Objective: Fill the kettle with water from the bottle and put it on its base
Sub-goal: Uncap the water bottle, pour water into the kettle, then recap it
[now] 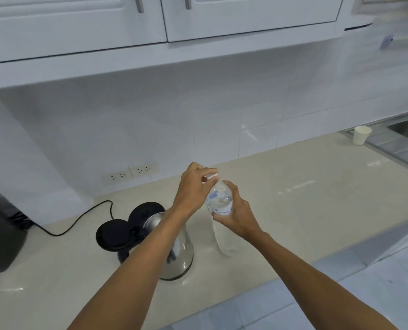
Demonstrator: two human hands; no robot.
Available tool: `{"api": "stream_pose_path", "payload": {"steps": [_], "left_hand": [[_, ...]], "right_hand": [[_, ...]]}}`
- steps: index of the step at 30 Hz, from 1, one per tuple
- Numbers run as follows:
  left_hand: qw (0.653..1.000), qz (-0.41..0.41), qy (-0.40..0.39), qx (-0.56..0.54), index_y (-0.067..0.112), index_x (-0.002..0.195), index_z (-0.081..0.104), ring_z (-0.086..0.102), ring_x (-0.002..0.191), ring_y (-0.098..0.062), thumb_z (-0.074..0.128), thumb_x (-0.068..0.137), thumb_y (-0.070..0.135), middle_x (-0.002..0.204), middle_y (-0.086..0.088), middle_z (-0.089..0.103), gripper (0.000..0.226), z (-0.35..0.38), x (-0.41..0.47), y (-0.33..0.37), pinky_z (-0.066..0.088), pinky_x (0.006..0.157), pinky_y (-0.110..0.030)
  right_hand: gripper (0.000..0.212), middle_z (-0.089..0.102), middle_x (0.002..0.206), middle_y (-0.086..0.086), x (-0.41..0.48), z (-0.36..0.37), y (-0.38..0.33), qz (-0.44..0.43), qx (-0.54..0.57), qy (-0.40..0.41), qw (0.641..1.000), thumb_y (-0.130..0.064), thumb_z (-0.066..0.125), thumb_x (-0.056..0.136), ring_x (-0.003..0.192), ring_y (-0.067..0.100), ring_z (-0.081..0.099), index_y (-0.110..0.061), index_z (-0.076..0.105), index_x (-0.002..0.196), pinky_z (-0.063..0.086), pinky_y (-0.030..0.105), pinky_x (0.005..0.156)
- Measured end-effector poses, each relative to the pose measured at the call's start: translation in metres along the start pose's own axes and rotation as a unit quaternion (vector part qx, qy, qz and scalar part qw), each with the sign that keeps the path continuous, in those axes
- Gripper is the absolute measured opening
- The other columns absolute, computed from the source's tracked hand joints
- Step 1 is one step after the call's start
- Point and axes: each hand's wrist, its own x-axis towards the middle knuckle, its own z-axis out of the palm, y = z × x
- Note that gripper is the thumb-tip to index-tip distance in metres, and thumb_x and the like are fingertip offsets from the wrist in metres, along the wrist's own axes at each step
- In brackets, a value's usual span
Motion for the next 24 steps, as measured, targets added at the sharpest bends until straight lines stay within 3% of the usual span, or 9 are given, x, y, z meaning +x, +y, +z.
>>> {"api": "stream_pose_path", "payload": {"steps": [7,11,15,20,24], "left_hand": [[0.999,-0.016,0.011,-0.037,0.020,0.123,0.077,0.068,0.103,-0.013,0.078,0.092,0.022,0.116,0.004,0.069,0.031,0.028,0.026,-0.006,0.054,0.097,-0.025],[0.997,-0.026,-0.006,-0.067,0.021,0.127,0.075,0.069,0.108,-0.001,0.083,0.087,0.024,0.118,0.010,0.074,0.041,0.027,0.041,-0.008,0.052,0.098,-0.016],[0.993,-0.027,-0.039,-0.104,0.023,0.129,0.074,0.069,0.109,0.004,0.086,0.084,0.021,0.114,0.011,0.077,0.047,0.025,0.050,-0.011,0.049,0.103,-0.016],[0.989,0.001,-0.102,-0.111,0.020,0.129,0.073,0.068,0.115,0.002,0.086,0.084,0.020,0.121,0.010,0.075,0.047,0.021,0.060,-0.010,0.047,0.106,-0.019],[0.987,0.030,-0.121,-0.100,0.018,0.126,0.075,0.069,0.114,0.002,0.086,0.083,0.018,0.121,0.009,0.076,0.044,0.025,0.064,-0.008,0.047,0.104,-0.016]], "right_hand": [[0.089,0.068,0.117,-0.015,0.031,-0.013,0.032,0.002,0.042,-0.028,0.999,-0.026,0.086,0.076,0.098,0.010,0.071,-0.042,0.032,0.145,0.061,0.036,0.084],[0.093,0.067,0.121,-0.012,0.050,-0.027,0.044,0.009,0.049,-0.081,0.995,-0.033,0.089,0.075,0.105,0.012,0.069,-0.046,0.029,0.145,0.061,0.035,0.088],[0.095,0.065,0.129,-0.013,0.060,-0.041,0.052,0.023,0.062,-0.137,0.988,-0.032,0.092,0.075,0.117,0.009,0.066,-0.048,0.029,0.145,0.058,0.030,0.095],[0.095,0.055,0.138,-0.021,0.075,-0.062,0.058,0.040,0.051,-0.228,0.971,-0.023,0.091,0.074,0.130,0.005,0.057,-0.045,0.034,0.147,0.053,0.041,0.106],[0.098,0.051,0.146,-0.013,0.092,-0.076,0.061,0.050,0.063,-0.312,0.946,0.001,0.085,0.075,0.136,0.006,0.054,-0.038,0.036,0.150,0.052,0.042,0.108]]}}
